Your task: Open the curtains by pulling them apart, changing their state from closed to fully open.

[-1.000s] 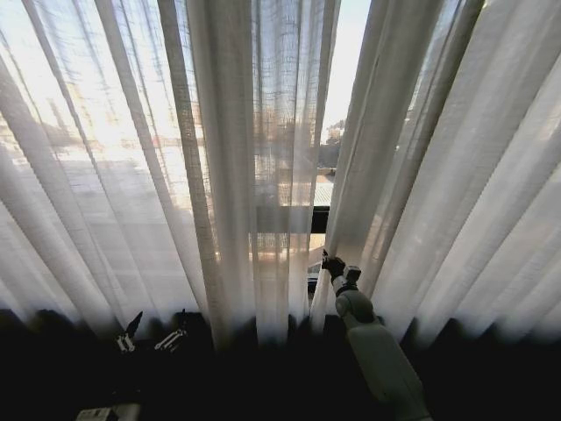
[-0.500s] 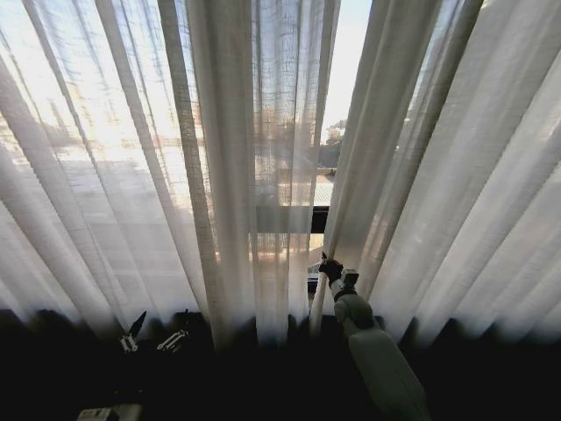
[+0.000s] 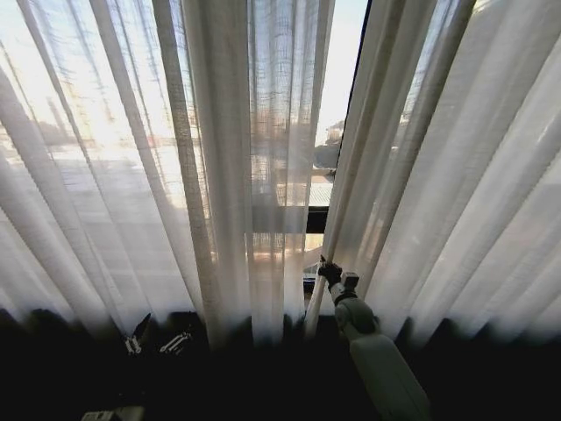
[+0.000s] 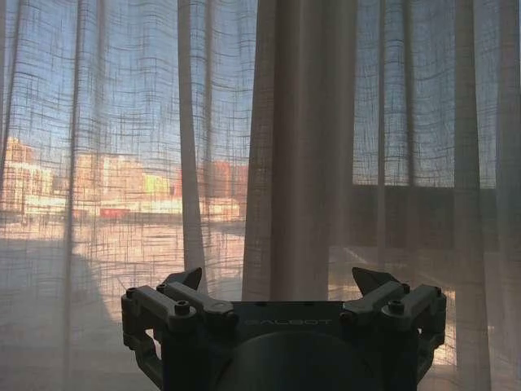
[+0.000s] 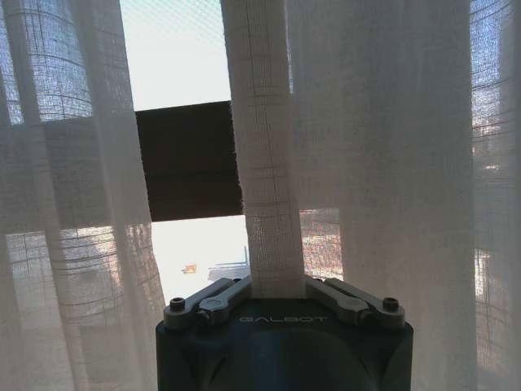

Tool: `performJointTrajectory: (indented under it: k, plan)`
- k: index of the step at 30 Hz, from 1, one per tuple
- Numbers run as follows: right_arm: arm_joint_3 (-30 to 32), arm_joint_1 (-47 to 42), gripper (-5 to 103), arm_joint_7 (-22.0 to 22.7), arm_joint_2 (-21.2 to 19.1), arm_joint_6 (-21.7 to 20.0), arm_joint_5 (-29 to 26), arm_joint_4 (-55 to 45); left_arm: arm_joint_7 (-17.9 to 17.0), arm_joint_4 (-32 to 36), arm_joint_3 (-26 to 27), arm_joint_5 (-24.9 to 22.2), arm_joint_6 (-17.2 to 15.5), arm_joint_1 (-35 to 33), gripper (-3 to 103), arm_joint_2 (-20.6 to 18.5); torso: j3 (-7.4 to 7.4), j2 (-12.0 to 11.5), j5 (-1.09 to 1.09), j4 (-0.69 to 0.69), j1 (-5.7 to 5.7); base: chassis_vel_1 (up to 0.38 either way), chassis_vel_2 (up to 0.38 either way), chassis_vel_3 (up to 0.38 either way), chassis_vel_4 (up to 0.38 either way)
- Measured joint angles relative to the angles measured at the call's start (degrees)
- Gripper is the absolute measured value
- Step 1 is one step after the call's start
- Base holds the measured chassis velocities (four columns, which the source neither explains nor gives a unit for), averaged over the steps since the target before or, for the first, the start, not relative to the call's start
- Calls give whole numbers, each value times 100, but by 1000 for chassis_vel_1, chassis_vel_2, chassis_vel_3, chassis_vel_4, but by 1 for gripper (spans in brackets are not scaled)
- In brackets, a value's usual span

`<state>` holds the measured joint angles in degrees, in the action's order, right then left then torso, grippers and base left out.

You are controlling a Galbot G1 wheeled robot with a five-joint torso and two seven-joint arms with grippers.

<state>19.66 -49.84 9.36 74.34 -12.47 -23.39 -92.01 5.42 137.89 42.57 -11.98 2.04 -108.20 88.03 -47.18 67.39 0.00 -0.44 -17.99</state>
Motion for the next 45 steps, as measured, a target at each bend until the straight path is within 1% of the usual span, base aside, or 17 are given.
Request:
performJointTrajectory:
  k: [3, 9, 12, 14, 19, 22, 23, 25, 27, 32, 45]
  plan:
    - [7, 0, 0, -1, -3, 16, 0, 30, 6, -35, -1, -6, 39, -4, 100, 10, 0, 0, 3, 1, 0, -191, -207, 229, 209]
    - [24, 11, 0, -2, 47, 31, 0, 70, 28, -94, -2, -12, 101, -26, 100, -6, -1, -1, 2, -2, 0, -270, -262, 261, 265]
    - [28, 25, 0, -3, 73, 40, 1, 101, 39, -131, -4, -12, 138, -24, 100, 1, 0, -1, 2, 0, 0, -322, -308, 344, 303]
    - [32, 36, 0, -5, 83, 74, 4, 142, 66, -172, -12, -12, 196, -28, 100, 20, 0, 0, -1, 1, 1, -343, -331, 345, 351]
    - [71, 51, 0, -12, 66, 115, 9, 180, 142, -220, -10, -9, 280, -77, 100, 32, 0, 0, 2, 0, 1, -328, -356, 330, 360]
    - [125, 55, 0, -12, 57, 116, 9, 183, 143, -227, 1, -10, 284, -78, 100, 26, 0, 0, -1, 0, 0, -360, -368, 384, 357]
    - [146, 56, 0, -12, 56, 116, 8, 183, 143, -228, 7, -9, 284, -73, 100, 23, 0, 0, 0, 1, 0, -358, -356, 387, 349]
    - [191, 57, 0, -12, 49, 116, 5, 172, 145, -225, 13, -11, 284, -60, 100, 13, -1, 0, 5, -1, 1, -365, -367, 345, 353]
    - [214, 55, 0, -6, 41, 115, 3, 153, 146, -211, 15, -15, 279, -50, 100, 0, -1, -1, 5, -2, 1, -357, -380, 354, 363]
    - [241, 37, 0, 18, 18, 106, 0, 90, 146, -202, 14, -28, 263, -29, 100, -20, -1, 0, -1, 0, 1, -360, -364, 360, 365]
    - [307, -33, 0, 61, -14, 88, -1, 28, 150, -248, -9, -32, 275, -33, 100, -28, -1, -1, 4, 0, 0, -345, -344, 354, 342]
